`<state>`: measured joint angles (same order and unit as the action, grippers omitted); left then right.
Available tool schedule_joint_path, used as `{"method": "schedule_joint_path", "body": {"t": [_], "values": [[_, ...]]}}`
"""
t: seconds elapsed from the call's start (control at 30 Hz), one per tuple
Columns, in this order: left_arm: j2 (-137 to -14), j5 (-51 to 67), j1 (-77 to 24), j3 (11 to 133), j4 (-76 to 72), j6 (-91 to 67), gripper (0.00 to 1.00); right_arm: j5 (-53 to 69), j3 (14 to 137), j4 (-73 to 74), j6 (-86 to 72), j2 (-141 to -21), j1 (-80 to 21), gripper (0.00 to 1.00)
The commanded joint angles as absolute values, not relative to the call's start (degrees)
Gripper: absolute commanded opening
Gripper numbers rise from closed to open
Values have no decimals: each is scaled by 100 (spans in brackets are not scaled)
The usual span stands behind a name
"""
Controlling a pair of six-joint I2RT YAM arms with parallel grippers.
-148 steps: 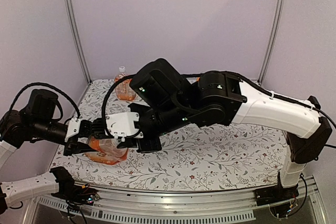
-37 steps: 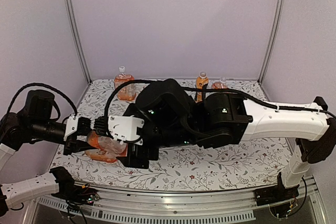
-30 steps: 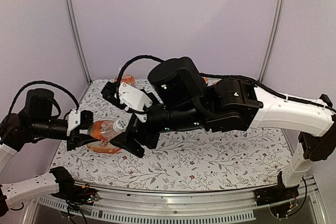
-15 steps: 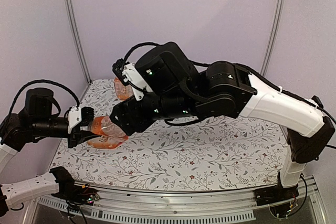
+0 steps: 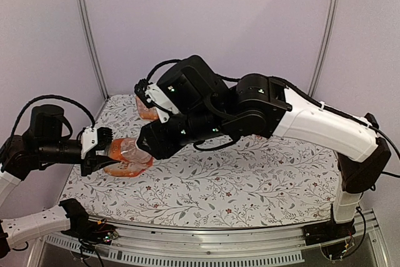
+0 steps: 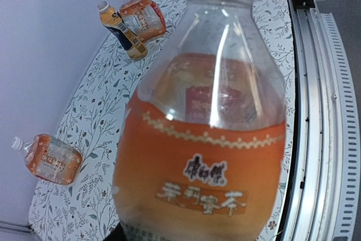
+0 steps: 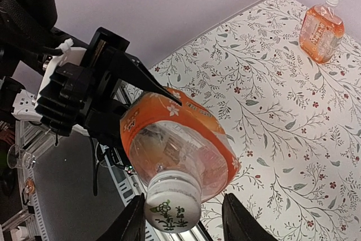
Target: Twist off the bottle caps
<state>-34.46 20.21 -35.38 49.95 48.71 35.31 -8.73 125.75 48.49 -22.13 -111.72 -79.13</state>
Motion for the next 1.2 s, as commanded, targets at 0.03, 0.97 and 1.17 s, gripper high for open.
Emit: {"method": "schedule_joint_path", "body": {"t": [0.03,0.97,1.17], "values": [[-3472,2092,-3507,4966,4763,3576,16,-509,12709,4922,-2268,-11381,-7791,39],[-3376,3347,-3516,4792,6637,4896,15,180,11404,6123,3615,-10040,-8217,0],[-3397,3374,-3518,4863,6638,4901,15,85,11445,6094,3877,-9991,-8225,0]]}}
